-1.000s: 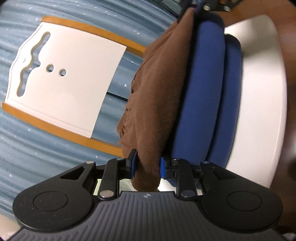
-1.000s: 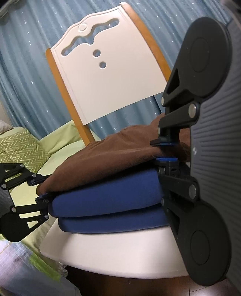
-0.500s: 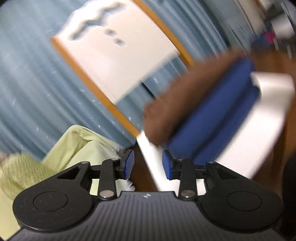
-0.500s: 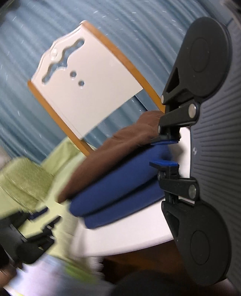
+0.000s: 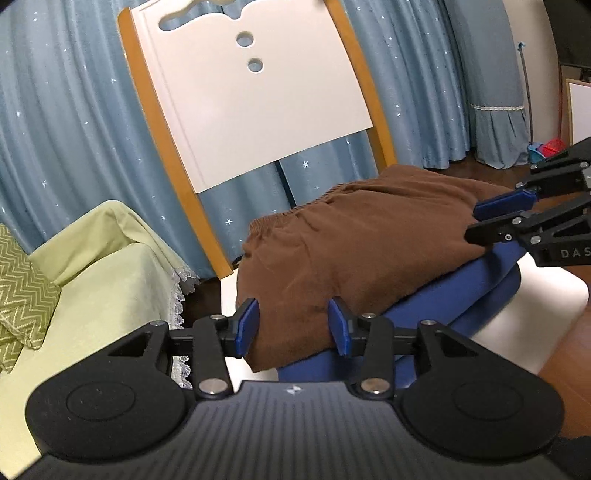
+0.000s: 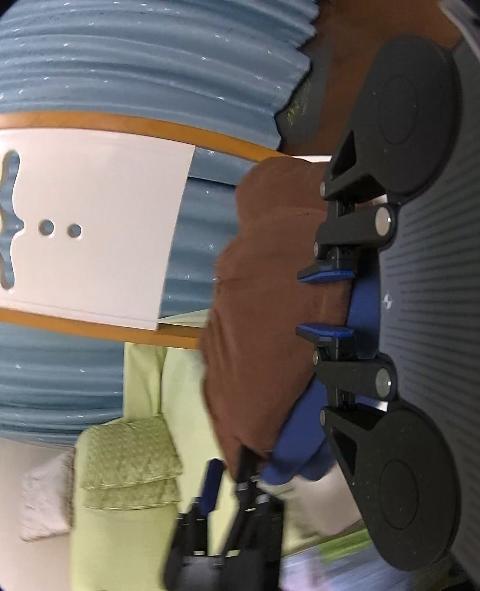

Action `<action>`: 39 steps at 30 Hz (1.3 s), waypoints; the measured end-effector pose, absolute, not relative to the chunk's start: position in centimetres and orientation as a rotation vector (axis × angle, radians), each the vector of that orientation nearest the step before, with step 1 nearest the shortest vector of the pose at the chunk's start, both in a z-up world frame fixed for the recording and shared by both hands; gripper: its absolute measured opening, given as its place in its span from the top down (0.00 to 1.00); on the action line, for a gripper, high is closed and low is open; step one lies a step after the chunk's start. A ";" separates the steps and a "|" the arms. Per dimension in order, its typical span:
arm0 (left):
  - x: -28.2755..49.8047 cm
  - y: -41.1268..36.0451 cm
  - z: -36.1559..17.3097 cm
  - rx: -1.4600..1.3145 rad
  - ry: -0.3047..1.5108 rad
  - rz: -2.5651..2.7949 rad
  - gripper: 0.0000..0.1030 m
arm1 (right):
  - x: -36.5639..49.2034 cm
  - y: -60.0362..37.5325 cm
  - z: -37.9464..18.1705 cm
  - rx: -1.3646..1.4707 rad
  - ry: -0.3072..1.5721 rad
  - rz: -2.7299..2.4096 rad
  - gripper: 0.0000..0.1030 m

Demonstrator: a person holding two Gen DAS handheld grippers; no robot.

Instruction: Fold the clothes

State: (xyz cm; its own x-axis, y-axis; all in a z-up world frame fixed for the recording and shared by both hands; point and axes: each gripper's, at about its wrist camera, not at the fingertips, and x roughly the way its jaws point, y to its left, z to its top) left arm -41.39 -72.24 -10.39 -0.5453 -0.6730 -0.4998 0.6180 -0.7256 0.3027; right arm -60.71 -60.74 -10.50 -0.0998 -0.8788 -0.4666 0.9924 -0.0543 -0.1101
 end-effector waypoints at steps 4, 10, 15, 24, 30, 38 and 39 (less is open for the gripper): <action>-40.0 -70.5 -8.7 0.712 -0.028 -2.255 0.36 | -61.3 -60.0 -8.3 0.342 0.403 -1.644 0.56; -36.4 -64.4 -8.5 0.550 0.259 -2.236 0.01 | -60.3 -53.6 -6.2 0.367 0.322 -1.699 0.02; -35.7 -61.3 -8.7 0.560 0.386 -2.199 0.01 | -58.6 -48.3 -7.8 0.499 0.338 -1.688 0.01; -36.4 -57.6 -7.1 0.627 0.393 -2.160 0.01 | -58.3 -43.8 -8.5 0.563 0.354 -1.761 0.01; -34.9 -55.5 -6.2 0.594 0.429 -2.112 0.01 | -58.3 -42.6 -8.1 0.582 0.337 -1.773 0.01; -33.5 -55.4 -6.3 0.591 0.449 -2.070 0.01 | -56.3 -43.0 -7.3 0.536 0.379 -1.749 0.01; -33.5 -55.6 -6.3 0.594 0.451 -2.067 0.01 | -56.2 -43.1 -7.2 0.530 0.379 -1.753 0.01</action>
State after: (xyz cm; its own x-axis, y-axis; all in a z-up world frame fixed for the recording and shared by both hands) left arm -33.47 -55.55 -6.33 -0.4708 -0.6740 -0.5692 0.8498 -0.5198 -0.0873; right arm -56.25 -43.10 -7.16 -0.1908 -0.8211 -0.5379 0.9700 -0.2417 0.0248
